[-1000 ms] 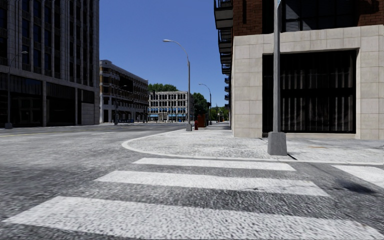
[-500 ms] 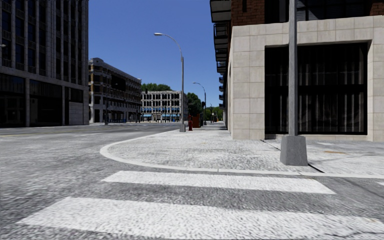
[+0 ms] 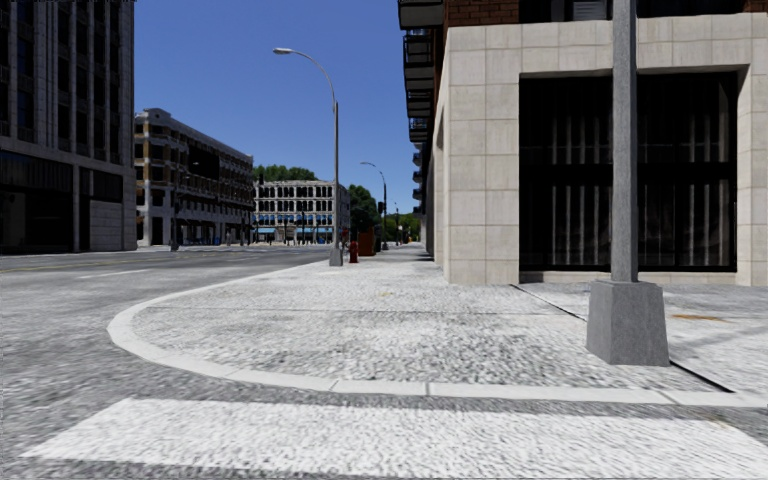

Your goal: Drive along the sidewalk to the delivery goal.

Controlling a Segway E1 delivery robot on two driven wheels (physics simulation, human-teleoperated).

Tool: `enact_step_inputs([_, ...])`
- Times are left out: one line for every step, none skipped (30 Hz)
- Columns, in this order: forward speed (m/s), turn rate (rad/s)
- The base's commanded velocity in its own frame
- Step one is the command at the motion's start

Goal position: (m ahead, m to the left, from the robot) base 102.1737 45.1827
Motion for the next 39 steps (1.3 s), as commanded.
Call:
enact_step_inputs([2.00,-0.27])
enact_step_inputs([2.00,-0.27])
enact_step_inputs([2.00,-0.27])
enact_step_inputs([2.00,-0.27])
enact_step_inputs([2.00,-0.20])
enact_step_inputs([2.00,-0.08])
enact_step_inputs([2.00,0.00])
enact_step_inputs([2.00,0.00])
enact_step_inputs([2.00,0.00])
enact_step_inputs([2.00,0.00])
enact_step_inputs([2.00,0.00])
enact_step_inputs([2.00,0.00])
enact_step_inputs([2.00,0.00])
enact_step_inputs([2.00,0.00])
enact_step_inputs([2.00,0.00])
enact_step_inputs([2.00,0.00])
enact_step_inputs([2.00,0.00])
enact_step_inputs([2.00,0.00])
enact_step_inputs([2.00,0.00])
enact_step_inputs([2.00,0.00])
enact_step_inputs([2.00,0.00])
enact_step_inputs([1.94,0.00])
enact_step_inputs([1.94,0.00])
enact_step_inputs([1.88,0.00])
enact_step_inputs([1.76,0.00])
enact_step_inputs([1.66,0.00])
enact_step_inputs([1.58,0.00])
enact_step_inputs([1.58,0.00])
enact_step_inputs([1.55,0.00])
enact_step_inputs([1.54,0.00])
enact_step_inputs([1.51,0.00])
enact_step_inputs([1.48,0.00])
enact_step_inputs([1.48,0.00])
enact_step_inputs([1.44,0.00])
enact_step_inputs([1.42,0.00])
enact_step_inputs([1.42,0.00])
enact_step_inputs([1.42,0.00])
enact_step_inputs([1.42,0.00])
enact_step_inputs([1.42,0.00])
